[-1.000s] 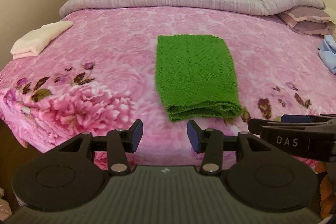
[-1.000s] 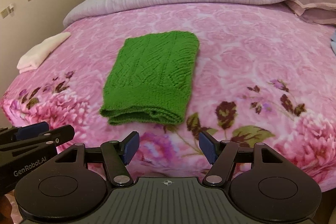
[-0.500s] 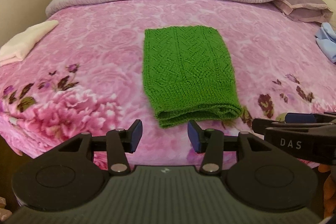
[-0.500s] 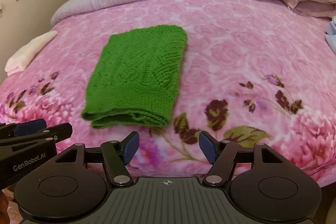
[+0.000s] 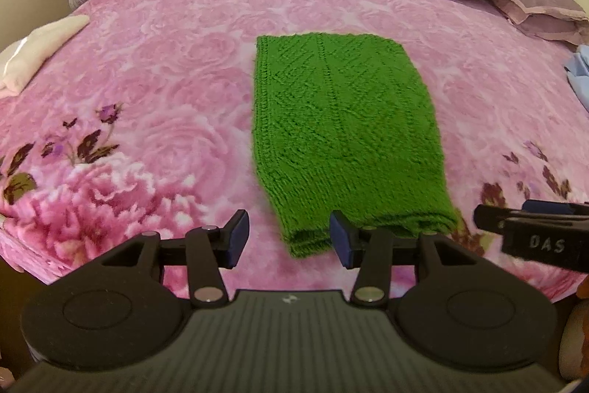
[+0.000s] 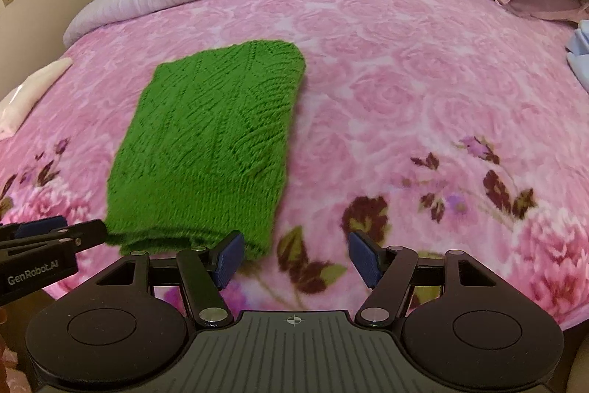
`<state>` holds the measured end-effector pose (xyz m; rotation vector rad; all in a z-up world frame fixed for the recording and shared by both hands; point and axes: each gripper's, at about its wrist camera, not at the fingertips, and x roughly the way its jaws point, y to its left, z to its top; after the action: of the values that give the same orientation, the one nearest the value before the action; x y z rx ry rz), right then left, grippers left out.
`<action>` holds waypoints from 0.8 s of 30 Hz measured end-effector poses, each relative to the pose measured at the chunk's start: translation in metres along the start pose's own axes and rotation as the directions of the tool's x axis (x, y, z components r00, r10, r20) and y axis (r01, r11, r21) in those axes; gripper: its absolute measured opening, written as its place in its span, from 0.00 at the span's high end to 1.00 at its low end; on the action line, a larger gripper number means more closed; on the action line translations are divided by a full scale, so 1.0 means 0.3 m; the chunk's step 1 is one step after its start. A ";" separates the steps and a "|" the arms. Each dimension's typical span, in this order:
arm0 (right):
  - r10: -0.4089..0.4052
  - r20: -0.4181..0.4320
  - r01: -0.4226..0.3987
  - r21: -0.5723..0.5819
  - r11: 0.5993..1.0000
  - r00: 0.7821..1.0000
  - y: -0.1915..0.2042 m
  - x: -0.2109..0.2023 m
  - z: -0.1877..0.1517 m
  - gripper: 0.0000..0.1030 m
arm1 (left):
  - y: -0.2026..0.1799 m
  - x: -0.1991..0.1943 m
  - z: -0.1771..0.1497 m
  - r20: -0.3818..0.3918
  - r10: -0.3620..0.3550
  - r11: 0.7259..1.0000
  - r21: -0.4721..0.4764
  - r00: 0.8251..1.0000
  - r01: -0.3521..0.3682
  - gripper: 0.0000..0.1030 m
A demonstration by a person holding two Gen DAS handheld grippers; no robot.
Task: Fold clothes
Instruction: 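Grasp the folded green vest's end with both grippers and lift it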
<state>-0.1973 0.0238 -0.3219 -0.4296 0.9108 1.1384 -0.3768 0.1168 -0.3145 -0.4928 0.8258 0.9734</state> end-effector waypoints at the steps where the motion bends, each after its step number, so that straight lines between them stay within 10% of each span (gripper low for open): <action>1: -0.003 -0.001 0.003 0.004 1.000 1.000 -0.006 0.010 0.007 0.35 | 0.013 0.012 0.005 -0.004 -0.006 1.000 -0.006 1.000 0.006 0.57; 8: 0.052 -0.023 -0.050 0.090 0.995 0.998 -0.113 0.093 0.046 0.35 | 0.194 0.106 0.028 -0.031 -0.176 0.971 -0.169 0.984 0.168 0.57; 14: 0.234 0.018 -0.226 0.332 0.916 0.972 -0.269 0.149 0.075 0.35 | 0.385 0.188 0.054 0.055 -0.359 0.837 -0.422 0.932 0.347 0.48; 19: 0.401 0.070 -0.375 0.523 0.765 0.914 -0.313 0.255 0.133 0.30 | 0.403 0.332 0.097 0.069 -0.476 0.717 -0.547 0.877 0.432 0.48; 24: 0.428 0.090 -0.399 0.568 0.720 0.899 -0.300 0.332 0.175 0.25 | 0.413 0.444 0.108 0.069 -0.496 0.649 -0.632 0.865 0.423 0.48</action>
<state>-0.0822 0.0842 -0.3839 0.2708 1.3845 1.1826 -0.4315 0.2698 -0.4021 -1.2962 0.4002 0.7202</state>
